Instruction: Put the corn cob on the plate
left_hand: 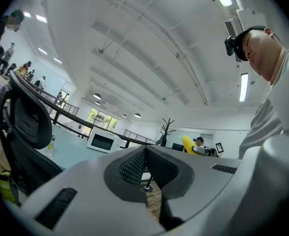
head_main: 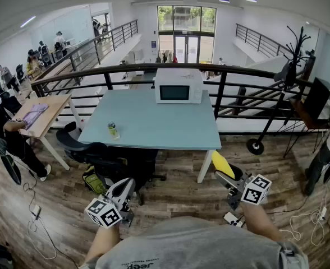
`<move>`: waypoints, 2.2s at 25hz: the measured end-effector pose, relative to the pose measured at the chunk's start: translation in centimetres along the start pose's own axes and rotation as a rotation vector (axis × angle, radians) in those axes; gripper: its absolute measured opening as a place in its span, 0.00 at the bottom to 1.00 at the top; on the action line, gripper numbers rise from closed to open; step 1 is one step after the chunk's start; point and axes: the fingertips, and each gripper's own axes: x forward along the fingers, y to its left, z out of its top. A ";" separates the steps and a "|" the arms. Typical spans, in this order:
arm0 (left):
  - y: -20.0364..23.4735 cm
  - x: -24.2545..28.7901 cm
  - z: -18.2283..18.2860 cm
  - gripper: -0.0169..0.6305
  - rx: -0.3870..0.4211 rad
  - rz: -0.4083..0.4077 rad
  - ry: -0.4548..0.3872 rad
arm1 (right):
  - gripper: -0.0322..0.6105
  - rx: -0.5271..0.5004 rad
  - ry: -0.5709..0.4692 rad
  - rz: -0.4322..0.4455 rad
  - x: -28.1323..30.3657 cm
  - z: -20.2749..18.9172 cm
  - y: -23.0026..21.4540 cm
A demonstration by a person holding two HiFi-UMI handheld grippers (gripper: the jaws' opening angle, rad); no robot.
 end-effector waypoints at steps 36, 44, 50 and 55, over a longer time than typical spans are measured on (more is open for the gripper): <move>-9.4 16.2 -4.3 0.04 0.000 -0.012 0.039 | 0.44 -0.055 0.017 0.009 -10.5 5.2 -13.4; -5.5 18.8 -5.0 0.04 -0.020 -0.034 0.067 | 0.44 -0.050 0.030 0.003 -6.7 4.6 -16.1; 1.8 23.3 -2.9 0.04 -0.016 -0.124 0.071 | 0.44 -0.077 0.024 -0.037 0.8 5.2 -18.8; 8.5 28.1 0.2 0.04 -0.012 -0.205 0.095 | 0.44 -0.087 0.002 -0.075 7.8 6.7 -21.0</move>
